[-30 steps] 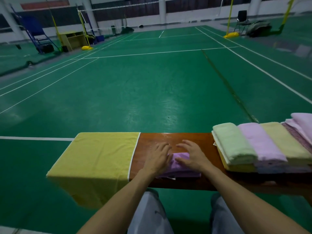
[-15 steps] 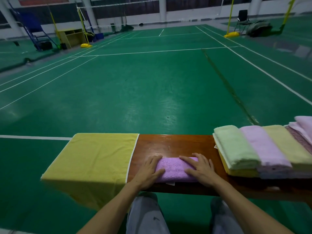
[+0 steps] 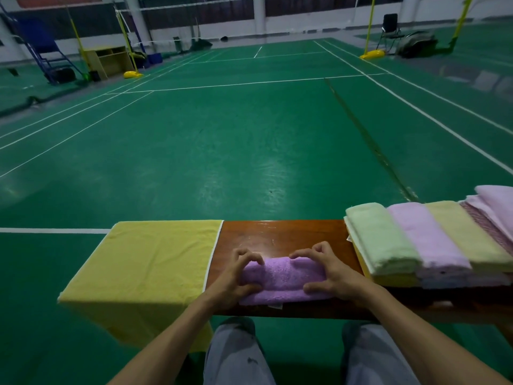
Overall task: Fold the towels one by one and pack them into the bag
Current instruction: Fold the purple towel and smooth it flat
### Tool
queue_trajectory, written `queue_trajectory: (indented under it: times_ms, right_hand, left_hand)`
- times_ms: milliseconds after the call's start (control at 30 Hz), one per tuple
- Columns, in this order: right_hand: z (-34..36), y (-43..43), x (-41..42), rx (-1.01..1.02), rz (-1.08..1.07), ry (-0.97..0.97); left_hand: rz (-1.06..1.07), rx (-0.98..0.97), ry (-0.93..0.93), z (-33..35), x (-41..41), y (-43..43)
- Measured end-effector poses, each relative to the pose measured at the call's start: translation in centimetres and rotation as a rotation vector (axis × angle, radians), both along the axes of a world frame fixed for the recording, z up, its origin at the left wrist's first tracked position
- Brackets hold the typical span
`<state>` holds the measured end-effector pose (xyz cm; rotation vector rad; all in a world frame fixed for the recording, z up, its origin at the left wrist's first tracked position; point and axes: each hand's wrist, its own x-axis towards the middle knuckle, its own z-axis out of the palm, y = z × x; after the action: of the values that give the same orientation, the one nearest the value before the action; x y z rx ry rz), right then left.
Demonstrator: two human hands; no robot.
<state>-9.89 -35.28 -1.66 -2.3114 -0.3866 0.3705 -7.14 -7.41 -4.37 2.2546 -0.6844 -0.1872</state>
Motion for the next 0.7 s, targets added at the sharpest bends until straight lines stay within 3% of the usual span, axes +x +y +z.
queue_trajectory:
  times_ms: [133,300,467,700]
  right_hand:
    - [0.8,-1.1,-0.9,0.027,0.031,-0.08]
    - [3.8,-3.7,-2.4,0.035,-0.114,-0.193]
    - [6.8,-8.1,-4.1,0.093,-0.386,-0.338]
    - [8.5,-16.5,-5.0,0.096,-0.893,-0.524]
  left_hand:
    - [-0.071,-0.062,0.014,2.5,0.6,-0.2]
    - [-0.218,-0.005,0.14,8.3,4.0,-3.9]
    - [-0.437,0.15,0.0,13.7,8.8,-12.3]
    - [-0.622,0.314,-0.218,17.9,13.5,-30.6]
